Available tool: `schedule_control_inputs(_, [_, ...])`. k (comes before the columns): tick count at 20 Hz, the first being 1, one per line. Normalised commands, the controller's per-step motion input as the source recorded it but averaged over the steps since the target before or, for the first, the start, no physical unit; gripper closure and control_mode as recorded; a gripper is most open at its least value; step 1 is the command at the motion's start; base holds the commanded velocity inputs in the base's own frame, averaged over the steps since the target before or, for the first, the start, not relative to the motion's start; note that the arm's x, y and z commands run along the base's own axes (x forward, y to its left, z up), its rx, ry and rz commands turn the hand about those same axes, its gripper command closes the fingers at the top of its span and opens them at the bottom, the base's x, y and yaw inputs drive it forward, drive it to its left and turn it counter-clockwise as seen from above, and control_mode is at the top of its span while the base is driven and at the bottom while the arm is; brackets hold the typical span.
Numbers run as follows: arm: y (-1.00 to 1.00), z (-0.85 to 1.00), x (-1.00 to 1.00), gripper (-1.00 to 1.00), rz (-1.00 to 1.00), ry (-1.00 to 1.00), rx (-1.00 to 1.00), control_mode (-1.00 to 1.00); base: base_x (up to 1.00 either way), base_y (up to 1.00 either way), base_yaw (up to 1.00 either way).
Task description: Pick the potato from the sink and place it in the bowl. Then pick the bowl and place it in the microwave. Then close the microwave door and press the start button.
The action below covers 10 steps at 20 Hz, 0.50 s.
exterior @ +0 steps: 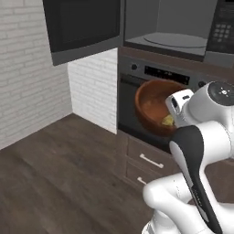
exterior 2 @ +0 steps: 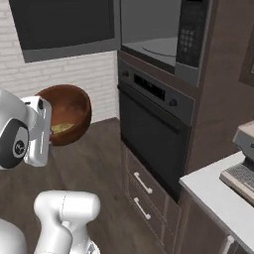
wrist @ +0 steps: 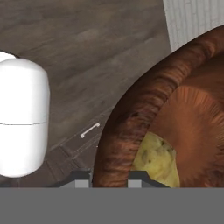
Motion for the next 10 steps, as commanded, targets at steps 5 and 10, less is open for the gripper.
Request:
schedule_control_inputs(5, [0.00, 0.00, 0.00, 1.00, 0.00, 0.00, 0.00, 1.00, 0.81, -0.31, -0.10])
schedule_control_inputs(10, [0.00, 0.00, 0.00, 1.00, 0.00, 0.00, 0.00, 1.00, 0.86, -0.04, -0.16])
